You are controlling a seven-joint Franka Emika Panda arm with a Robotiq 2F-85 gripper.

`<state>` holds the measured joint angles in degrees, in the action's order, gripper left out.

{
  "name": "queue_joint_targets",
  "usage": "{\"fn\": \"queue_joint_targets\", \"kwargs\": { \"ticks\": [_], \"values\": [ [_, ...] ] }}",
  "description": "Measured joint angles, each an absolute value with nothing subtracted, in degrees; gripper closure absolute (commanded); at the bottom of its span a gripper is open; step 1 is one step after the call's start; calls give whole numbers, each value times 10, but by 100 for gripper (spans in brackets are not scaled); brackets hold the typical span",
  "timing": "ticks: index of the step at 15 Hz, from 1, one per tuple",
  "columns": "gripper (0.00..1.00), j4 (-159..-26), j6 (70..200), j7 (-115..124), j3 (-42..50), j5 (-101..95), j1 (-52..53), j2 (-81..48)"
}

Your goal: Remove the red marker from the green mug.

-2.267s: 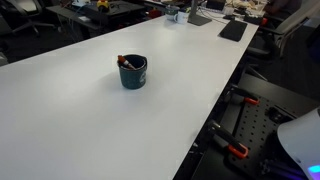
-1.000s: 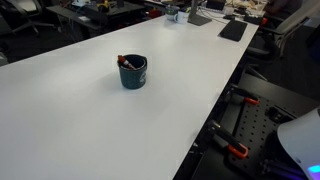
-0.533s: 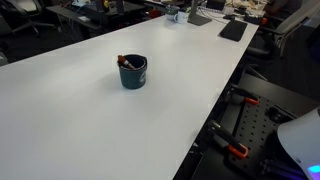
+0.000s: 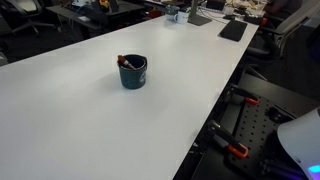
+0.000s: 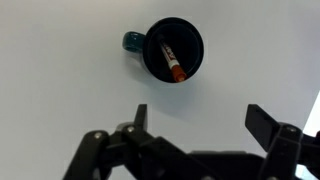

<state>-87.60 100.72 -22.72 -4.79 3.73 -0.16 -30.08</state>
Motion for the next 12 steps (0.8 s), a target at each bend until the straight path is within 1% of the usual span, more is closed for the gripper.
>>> {"fn": "queue_joint_targets", "kwargs": {
  "ticks": [5,12],
  "values": [
    [0,-824,916,-289,-82,33,9,-353],
    [0,-813,909,-292,-83,31,10,-367]
  ]
}}
